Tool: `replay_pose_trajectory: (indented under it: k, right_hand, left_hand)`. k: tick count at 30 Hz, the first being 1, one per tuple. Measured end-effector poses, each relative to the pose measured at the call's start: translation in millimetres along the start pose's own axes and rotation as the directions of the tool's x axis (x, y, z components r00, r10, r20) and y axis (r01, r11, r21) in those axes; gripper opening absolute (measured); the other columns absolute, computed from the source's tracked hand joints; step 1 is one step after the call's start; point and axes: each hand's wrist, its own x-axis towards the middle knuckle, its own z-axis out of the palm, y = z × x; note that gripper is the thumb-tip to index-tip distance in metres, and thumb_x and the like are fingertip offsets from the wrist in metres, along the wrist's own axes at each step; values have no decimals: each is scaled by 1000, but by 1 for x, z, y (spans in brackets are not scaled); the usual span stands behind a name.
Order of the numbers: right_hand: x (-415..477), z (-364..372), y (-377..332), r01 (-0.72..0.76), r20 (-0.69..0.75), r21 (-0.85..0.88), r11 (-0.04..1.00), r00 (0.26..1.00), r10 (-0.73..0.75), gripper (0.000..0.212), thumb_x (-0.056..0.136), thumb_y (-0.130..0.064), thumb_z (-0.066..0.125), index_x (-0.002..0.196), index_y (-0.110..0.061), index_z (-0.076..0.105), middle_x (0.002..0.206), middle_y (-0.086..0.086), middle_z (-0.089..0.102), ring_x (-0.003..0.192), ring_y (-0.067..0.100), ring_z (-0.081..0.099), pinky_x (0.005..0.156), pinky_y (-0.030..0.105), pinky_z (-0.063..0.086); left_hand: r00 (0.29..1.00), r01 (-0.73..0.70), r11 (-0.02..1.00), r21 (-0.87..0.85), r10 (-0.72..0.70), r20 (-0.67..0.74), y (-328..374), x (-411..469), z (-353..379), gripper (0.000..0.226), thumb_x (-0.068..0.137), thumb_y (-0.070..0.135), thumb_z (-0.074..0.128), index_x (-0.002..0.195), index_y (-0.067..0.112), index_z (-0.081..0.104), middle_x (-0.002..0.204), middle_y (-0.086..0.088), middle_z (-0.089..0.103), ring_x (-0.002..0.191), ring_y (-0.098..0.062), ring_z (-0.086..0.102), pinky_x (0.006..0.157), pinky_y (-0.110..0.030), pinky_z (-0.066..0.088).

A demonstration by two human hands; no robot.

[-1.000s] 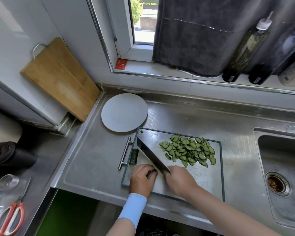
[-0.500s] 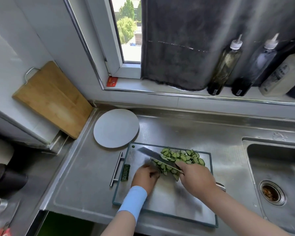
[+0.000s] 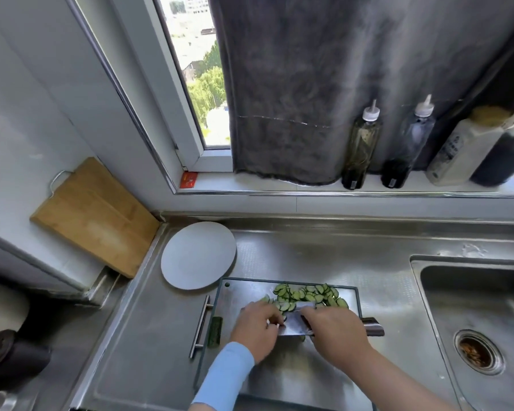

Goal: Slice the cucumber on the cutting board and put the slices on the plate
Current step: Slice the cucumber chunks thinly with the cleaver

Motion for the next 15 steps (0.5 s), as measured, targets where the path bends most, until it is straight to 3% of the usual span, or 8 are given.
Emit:
replay_pose_trajectory:
  k: [2,3,6,8,10,13,15]
  right_hand:
    - [1,6,-1,-32,-38,-15,999,999,32,46,26,-18,82,68,-24,65,44,-1,51,35,19,50,37,24,24]
    - [1,11,-2,-50,-41,-21,999,998,49,45,26,-18,81,68,-23,66,43,-1,51,35,19,51,39,25,23]
    - [-5,13,-12,-82,7,-22,996,997,83,29,52,-12,74,75,-27,62,57,0,60,50,23,60,46,29,34]
    - [-9,15,-17,-110,-7,-4,994,994,110,29,53,-11,73,72,-28,59,56,-3,59,50,21,59,45,28,33]
    - [-13,16,-23,-112,-13,29,993,994,112,34,42,-13,77,64,-28,56,48,-4,54,41,18,54,40,26,28]
    - [-17,15,-31,-79,-20,14,997,997,79,33,46,-16,80,71,-30,64,51,-7,57,43,16,56,42,24,31]
    - [-18,11,-36,-85,-26,22,996,996,86,37,36,-17,84,64,-31,65,46,-8,53,37,13,52,40,22,27]
  left_hand:
    - [999,15,1000,-8,-14,49,1,6,4,24,82,16,51,89,37,62,100,14,53,102,-11,48,96,-30,43]
    - [997,20,1000,-5,-20,77,2,9,3,29,79,17,48,93,39,61,105,13,53,104,-12,48,99,-33,42]
    - [981,34,998,55,-44,186,5,17,-4,50,72,22,38,114,40,60,122,10,51,115,-15,45,107,-38,37]
    - [966,20,996,91,-43,255,7,20,-8,62,71,25,35,128,41,53,136,11,46,124,-15,41,111,-41,33]
    - [969,20,997,71,-36,244,6,22,-10,62,71,23,33,125,45,54,139,16,42,127,-11,40,110,-43,33]
    - [981,-13,1000,-9,14,192,8,19,-8,44,74,19,38,98,47,62,121,20,49,113,-7,46,103,-41,39]
    - [959,-69,997,16,62,277,9,17,-7,46,76,17,39,104,44,63,117,17,50,112,-8,45,104,-40,39]
